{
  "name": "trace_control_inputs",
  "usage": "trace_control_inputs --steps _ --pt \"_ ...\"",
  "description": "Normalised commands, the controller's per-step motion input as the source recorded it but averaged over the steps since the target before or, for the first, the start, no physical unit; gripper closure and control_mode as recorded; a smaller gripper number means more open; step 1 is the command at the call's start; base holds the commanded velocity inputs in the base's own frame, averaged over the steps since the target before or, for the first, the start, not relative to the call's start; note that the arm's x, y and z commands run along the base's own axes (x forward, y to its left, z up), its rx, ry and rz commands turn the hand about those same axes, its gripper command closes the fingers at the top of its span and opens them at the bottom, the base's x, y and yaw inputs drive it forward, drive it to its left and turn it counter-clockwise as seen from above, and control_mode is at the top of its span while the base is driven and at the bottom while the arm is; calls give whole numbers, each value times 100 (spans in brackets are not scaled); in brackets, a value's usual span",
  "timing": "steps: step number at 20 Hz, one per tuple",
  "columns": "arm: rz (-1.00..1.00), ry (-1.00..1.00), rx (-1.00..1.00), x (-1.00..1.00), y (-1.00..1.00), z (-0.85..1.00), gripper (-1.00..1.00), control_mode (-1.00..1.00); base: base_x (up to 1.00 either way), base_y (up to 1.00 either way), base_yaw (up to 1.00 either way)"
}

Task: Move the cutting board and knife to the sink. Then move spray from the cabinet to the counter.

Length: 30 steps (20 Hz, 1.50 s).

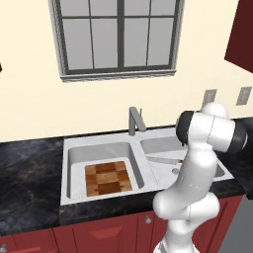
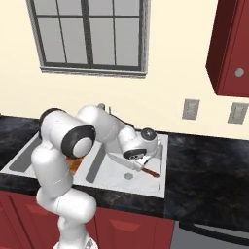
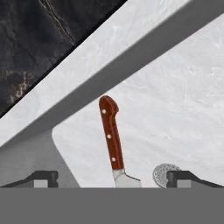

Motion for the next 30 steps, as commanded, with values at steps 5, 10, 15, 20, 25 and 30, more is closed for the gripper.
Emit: trace_control_inputs --steps 5,10,15,20,25,30 --pt "7 -9 -2 -44 22 99 -100 -100 0 0 0" --pt "14 -3 -2 -35 30 89 -100 -100 0 0 0" --pt "19 -4 -3 -39 32 85 -100 -100 0 0 0" --pt "11 -7 -4 -57 7 100 -100 -100 0 0 0" --pt "2 -10 0 -63 6 94 -100 -100 0 0 0" --pt "0 -8 0 -50 17 68 -100 -100 0 0 0"
